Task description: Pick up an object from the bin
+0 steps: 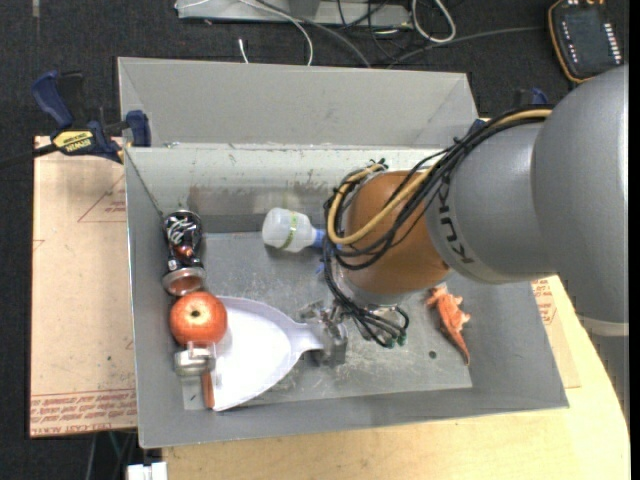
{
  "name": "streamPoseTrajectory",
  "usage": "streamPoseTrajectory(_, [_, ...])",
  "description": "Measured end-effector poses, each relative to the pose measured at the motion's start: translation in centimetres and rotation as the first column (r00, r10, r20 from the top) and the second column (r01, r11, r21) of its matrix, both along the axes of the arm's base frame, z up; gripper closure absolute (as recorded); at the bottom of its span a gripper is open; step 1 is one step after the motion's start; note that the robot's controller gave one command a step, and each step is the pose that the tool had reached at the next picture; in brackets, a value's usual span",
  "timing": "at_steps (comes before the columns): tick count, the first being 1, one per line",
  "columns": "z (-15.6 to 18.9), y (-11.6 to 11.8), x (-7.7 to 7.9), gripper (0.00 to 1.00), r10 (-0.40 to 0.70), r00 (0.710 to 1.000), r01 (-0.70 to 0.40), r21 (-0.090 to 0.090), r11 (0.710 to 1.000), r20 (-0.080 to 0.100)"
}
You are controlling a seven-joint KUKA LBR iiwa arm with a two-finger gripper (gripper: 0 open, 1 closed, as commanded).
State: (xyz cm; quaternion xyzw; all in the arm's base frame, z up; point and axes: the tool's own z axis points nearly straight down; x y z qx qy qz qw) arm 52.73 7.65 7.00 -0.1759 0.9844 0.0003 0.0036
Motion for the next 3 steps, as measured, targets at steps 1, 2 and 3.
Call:
streamPoseTrajectory(1, [0.0,0.0,0.0,1.00,0.000,1.000,0.000,0.000,1.000,0.000])
streamPoseTrajectory(2, [3.9,0.0,-0.2,1.00,-0.002,1.000,0.002,-0.001,1.000,-0.007])
streamPoseTrajectory(3, [7.2,0.0,-0.1,1.00,0.000,1.000,0.000,0.000,1.000,-0.002])
